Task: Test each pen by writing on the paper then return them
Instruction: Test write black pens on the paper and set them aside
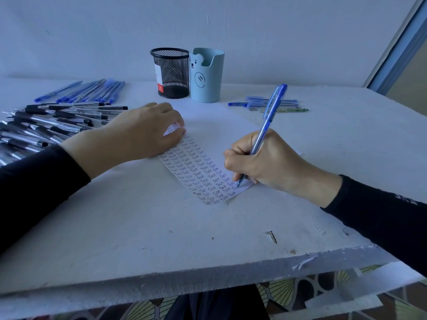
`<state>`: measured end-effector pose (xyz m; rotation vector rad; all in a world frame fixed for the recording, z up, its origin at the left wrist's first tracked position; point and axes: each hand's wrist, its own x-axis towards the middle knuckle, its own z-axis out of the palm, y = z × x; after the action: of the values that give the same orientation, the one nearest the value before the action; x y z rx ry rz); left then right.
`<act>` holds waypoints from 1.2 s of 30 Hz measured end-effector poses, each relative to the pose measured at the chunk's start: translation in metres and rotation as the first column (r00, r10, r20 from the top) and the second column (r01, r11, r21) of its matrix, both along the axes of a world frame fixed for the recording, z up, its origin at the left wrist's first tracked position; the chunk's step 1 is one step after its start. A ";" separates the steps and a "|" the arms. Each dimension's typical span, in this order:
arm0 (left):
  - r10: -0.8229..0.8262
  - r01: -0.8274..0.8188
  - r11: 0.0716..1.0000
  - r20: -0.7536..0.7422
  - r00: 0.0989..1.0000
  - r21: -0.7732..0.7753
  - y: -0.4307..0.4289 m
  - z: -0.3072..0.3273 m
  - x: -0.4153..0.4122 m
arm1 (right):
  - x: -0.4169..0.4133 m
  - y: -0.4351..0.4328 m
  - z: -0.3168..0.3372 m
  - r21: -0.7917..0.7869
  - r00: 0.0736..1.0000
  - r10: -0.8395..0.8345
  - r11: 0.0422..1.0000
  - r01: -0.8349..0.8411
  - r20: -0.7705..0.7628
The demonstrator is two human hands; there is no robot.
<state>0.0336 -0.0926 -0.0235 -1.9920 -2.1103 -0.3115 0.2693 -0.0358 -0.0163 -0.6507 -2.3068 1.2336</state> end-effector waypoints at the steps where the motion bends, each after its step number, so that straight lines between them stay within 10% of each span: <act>1: -0.001 0.001 1.000 -0.002 1.000 -0.002 0.000 0.000 0.000 | 0.000 0.001 0.000 -0.004 1.000 -0.018 1.000 0.018 -0.007; 36: 0.028 -0.029 0.999 -0.011 1.000 -0.037 0.000 0.002 0.002 | 0.000 0.010 -0.007 0.023 1.000 -0.003 1.000 0.003 -0.023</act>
<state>0.0356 -0.0924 -0.0215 -1.9779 -2.1513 -0.2575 0.2692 -0.0261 -0.0231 -0.6288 -2.2972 1.2048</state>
